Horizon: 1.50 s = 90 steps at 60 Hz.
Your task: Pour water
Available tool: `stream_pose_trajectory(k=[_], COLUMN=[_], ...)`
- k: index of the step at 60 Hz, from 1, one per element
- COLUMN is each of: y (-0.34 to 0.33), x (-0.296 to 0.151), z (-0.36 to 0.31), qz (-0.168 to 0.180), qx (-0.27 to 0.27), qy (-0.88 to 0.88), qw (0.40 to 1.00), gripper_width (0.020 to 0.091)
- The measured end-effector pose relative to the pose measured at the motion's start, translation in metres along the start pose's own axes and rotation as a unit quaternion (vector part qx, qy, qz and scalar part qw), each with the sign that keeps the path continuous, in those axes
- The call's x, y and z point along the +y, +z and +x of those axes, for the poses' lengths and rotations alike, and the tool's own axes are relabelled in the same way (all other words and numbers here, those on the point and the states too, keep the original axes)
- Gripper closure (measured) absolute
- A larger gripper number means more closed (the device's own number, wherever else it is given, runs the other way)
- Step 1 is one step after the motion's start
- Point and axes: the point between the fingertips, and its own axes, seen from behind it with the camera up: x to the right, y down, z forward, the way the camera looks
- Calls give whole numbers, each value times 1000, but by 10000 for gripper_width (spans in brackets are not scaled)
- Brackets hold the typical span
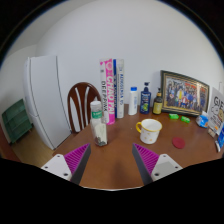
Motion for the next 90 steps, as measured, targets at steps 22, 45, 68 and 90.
stream_pose_trajectory(k=[22,45,68,90], y=[169,223,222,181], x=[7,8,-8,-134], z=[-46,-52,-56,-28], qz=[5,6,38,121], qx=[-17,-29,-9,-129], qy=[-38,-12,24,419], qw=[999,999,999,890], gripper_width=[245,338,678,679])
